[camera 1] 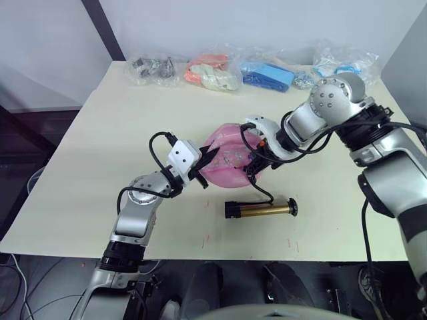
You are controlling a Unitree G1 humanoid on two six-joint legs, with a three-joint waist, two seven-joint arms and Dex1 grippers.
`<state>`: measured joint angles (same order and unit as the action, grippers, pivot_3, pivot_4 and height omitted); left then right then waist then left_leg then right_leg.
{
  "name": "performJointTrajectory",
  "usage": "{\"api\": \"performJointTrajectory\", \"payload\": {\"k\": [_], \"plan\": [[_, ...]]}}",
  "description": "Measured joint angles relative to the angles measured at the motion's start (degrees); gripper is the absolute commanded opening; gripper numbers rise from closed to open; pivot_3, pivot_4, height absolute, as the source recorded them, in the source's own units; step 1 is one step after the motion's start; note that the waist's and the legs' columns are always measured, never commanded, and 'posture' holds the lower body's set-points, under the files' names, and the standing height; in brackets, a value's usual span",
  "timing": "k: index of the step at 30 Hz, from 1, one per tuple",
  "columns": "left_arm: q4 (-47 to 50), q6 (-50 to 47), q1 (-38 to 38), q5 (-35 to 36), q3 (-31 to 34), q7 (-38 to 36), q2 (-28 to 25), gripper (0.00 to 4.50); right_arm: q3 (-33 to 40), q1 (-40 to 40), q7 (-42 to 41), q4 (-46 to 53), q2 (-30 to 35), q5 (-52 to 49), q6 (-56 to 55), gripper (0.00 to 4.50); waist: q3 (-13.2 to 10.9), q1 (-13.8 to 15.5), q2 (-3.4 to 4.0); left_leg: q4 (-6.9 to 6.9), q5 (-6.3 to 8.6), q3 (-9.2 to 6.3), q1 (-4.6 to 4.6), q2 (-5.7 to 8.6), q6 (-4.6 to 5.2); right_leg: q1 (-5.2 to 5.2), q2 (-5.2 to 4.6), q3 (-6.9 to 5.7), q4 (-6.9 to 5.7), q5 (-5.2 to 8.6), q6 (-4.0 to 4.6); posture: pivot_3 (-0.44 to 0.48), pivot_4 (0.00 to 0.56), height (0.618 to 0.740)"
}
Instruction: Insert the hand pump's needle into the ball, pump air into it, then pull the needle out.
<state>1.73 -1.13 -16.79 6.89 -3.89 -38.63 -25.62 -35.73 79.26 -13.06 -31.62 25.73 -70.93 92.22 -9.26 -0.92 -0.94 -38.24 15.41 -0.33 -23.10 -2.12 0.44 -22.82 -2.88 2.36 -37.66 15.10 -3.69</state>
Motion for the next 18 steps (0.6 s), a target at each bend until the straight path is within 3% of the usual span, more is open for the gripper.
{"api": "performJointTrajectory", "payload": {"k": [12, 18], "plan": [[-0.47, 1.06, 0.19, -0.15, 0.10, -0.04, -0.46, 0.03, -2.02, 4.63, -2.87, -8.80, -5.22, 3.76, 0.02, 0.36, -0.01, -0.13, 0.02, 0.03, 0.00, -0.01, -0.02, -0.01, 0.00, -0.08, 0.01, -0.01, -0.05, 0.00, 0.00, 0.000, 0.150, 0.736], [0.02, -1.55, 0.25, 0.14, 1.26, 0.20, 0.10, 0.03, -0.07, 7.48, -4.52, -16.00, -10.63, 10.57, 0.02, 0.36, 0.00, -0.81, 0.03, 0.03, 0.00, -0.01, 0.03, -0.01, 0.00, -0.09, 0.02, 0.00, -0.15, 0.00, 0.01, 0.000, 0.150, 0.736]]}}
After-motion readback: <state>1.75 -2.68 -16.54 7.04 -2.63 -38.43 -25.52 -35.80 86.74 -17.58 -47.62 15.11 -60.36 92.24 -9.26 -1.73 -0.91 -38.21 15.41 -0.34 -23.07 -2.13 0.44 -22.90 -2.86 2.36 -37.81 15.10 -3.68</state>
